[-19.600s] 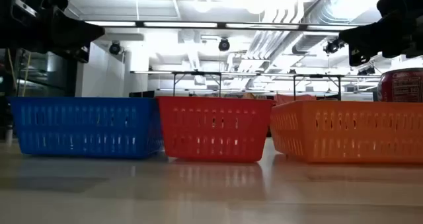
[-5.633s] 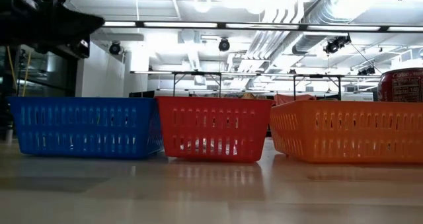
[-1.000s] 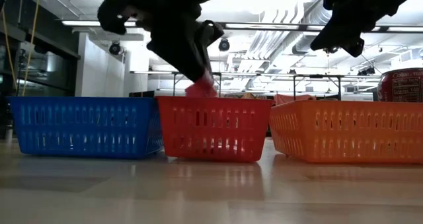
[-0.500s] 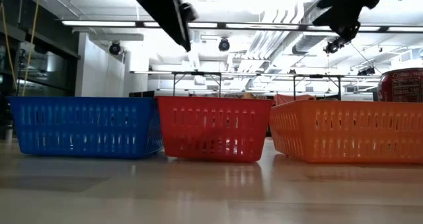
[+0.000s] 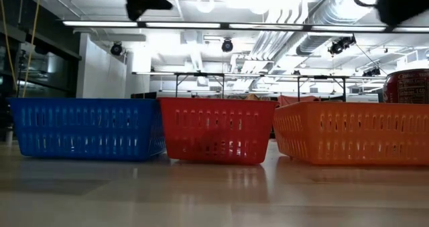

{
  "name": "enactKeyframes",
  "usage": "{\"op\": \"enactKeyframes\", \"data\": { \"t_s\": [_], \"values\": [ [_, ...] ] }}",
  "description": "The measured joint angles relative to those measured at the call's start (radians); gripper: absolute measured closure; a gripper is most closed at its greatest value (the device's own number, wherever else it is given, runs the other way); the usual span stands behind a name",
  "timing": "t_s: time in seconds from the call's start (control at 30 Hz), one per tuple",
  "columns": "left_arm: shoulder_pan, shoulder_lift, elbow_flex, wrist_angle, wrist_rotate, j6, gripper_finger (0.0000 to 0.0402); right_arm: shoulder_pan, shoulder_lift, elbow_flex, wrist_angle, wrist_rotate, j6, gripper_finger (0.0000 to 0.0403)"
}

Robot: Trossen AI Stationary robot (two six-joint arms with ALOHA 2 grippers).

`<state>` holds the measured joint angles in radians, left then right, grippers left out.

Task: Sort candy
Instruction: Put the red candy pack into the red bin

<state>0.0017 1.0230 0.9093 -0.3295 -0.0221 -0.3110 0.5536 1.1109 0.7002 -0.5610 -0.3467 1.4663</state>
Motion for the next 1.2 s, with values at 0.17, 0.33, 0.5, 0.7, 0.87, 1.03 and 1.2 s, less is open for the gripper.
{"op": "enactKeyframes", "data": {
  "t_s": [0.17,0.33,0.5,0.7,0.87,1.03,1.2],
  "values": [
    [-0.005,-0.095,-0.040,-0.003,0.000,0.014,0.0206,0.114,0.115,0.000,-0.076,0.085,0.433,0.0238],
    [-0.004,-0.138,-0.047,-0.017,0.001,0.073,0.0206,0.137,0.177,0.000,-0.150,0.085,0.633,0.0237],
    [-0.004,-0.140,-0.047,-0.016,0.001,0.086,0.0206,0.142,0.217,-0.003,-0.249,0.063,0.798,0.0237],
    [-0.004,-0.140,-0.047,-0.016,0.001,0.086,0.0206,0.148,0.235,-0.037,-0.258,0.040,0.846,0.0237],
    [-0.004,-0.140,-0.047,-0.016,0.000,0.087,0.0206,0.148,0.236,-0.075,-0.228,0.039,0.848,0.0237],
    [-0.004,-0.137,-0.047,-0.016,-0.010,0.087,0.0206,0.148,0.237,-0.139,-0.115,0.038,0.842,0.0237],
    [-0.004,-0.137,-0.047,-0.015,-0.024,0.080,0.0206,0.148,0.234,-0.171,-0.084,0.028,0.809,0.0245]
  ]
}}
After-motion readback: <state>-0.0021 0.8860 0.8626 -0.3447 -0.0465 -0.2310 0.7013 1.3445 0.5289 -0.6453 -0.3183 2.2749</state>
